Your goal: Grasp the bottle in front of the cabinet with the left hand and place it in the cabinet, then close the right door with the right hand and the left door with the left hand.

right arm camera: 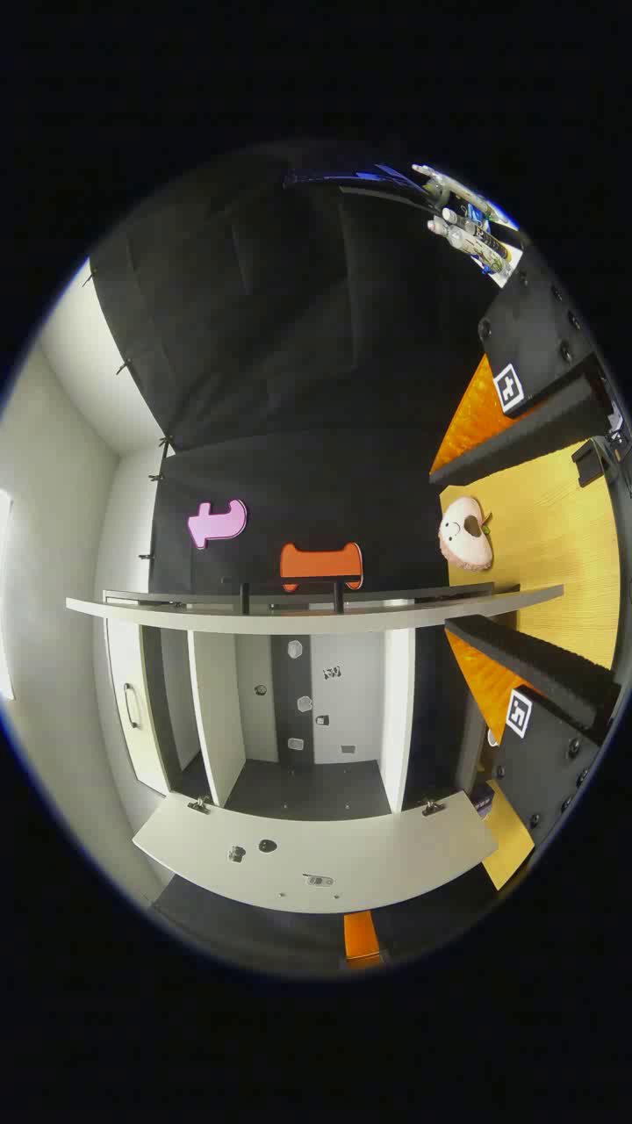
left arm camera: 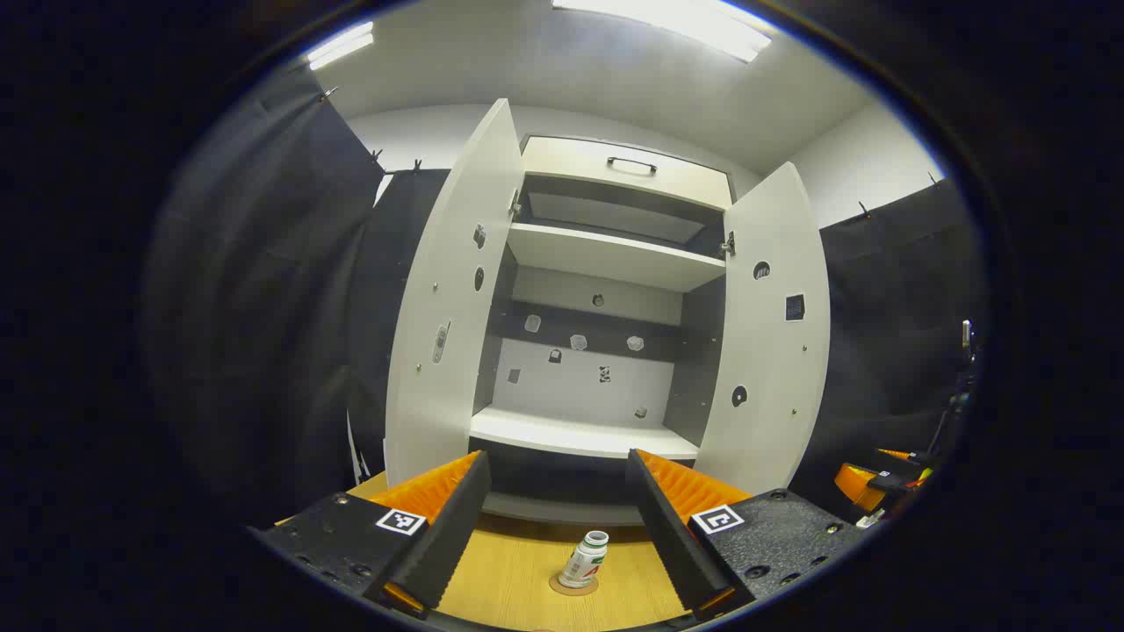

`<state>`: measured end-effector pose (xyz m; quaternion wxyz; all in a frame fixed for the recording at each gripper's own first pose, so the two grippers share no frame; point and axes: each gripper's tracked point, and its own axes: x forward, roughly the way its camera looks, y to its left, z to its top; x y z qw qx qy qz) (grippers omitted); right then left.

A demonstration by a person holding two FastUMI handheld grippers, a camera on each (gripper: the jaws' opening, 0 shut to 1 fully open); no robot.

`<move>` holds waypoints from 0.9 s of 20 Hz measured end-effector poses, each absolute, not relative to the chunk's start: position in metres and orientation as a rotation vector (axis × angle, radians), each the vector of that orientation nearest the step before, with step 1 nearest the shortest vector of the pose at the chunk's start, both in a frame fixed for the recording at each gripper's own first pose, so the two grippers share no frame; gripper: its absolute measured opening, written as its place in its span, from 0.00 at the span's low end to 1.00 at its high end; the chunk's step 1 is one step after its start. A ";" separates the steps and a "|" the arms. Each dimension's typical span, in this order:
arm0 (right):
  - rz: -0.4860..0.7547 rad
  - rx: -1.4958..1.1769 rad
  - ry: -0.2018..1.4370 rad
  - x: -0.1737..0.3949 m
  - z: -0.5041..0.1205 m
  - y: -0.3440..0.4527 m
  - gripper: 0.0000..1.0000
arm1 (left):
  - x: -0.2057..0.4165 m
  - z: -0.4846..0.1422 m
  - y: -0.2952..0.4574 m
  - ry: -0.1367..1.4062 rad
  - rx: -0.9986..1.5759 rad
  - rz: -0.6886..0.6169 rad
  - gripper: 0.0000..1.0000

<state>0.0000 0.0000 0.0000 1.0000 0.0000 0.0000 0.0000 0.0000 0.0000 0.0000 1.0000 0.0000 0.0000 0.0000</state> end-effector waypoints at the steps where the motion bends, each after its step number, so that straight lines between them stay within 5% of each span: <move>1: -0.001 -0.003 -0.001 0.000 0.000 -0.001 0.89 | 0.001 0.000 0.000 0.003 -0.002 0.000 0.95; 18: -0.006 -0.022 -0.012 0.016 0.009 0.003 0.89 | 0.024 -0.005 -0.003 0.001 -0.001 -0.016 0.95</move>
